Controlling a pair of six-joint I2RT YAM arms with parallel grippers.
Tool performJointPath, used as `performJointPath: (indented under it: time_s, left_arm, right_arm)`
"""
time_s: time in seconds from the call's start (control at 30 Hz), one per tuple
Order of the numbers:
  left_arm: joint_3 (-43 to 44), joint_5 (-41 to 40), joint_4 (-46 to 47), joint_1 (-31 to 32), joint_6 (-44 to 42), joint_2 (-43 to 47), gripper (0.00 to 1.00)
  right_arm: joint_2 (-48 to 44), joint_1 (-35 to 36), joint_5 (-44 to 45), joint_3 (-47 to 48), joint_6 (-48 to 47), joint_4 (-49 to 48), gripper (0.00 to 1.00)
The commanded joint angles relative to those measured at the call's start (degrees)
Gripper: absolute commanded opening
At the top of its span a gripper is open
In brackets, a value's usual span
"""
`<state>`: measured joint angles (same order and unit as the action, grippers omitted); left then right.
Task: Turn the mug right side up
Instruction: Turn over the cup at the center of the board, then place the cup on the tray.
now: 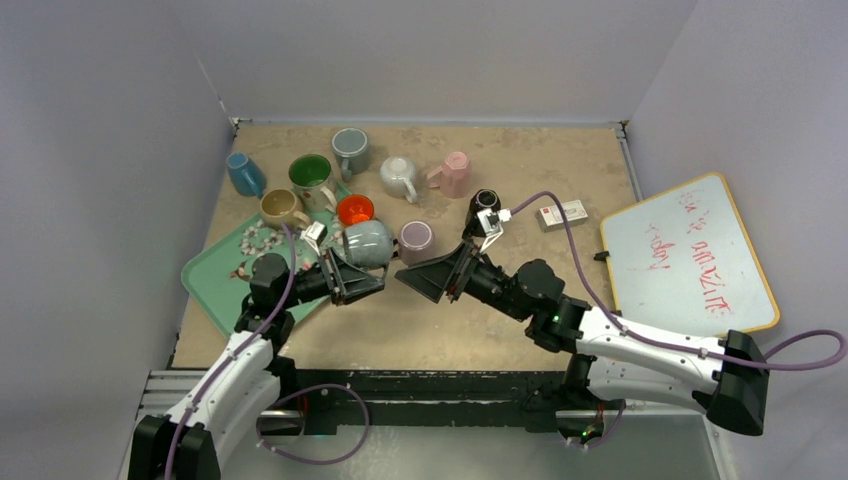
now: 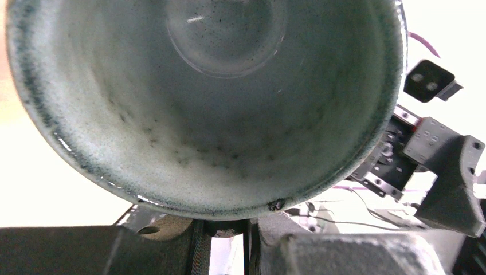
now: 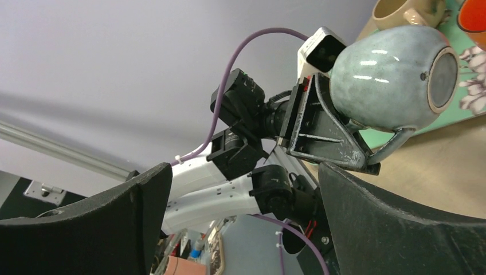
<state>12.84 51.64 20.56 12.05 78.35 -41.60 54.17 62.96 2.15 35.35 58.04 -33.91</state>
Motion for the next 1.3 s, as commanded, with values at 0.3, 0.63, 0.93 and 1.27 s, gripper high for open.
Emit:
performJointPath:
  time_s: [0.3,0.63,0.93,1.27]
  left_arm:
    - [17.1,-26.7,-41.9,-0.3,-24.5,10.1,0.0]
    - [20.7,-47.2,-55.4,-0.3,-29.1,5.9,0.0]
    - [19.4,-57.1,-52.8,-0.1,-30.3,-2.3,0.0]
    - [19.6,-64.3,-47.8,4.4,-30.7,-9.6,0.0]
  right_arm:
    - [-7.8,0.2,6.7,-2.1,-1.9,8.5,0.99]
    - [-10.8,0.2,8.5,-2.7,-3.1,10.8,0.99]
    - [-13.1,0.2,9.2,-2.9,-3.9,12.7,0.99]
    - [-13.7,0.2,9.3,-2.6,-4.5,13.8,0.99]
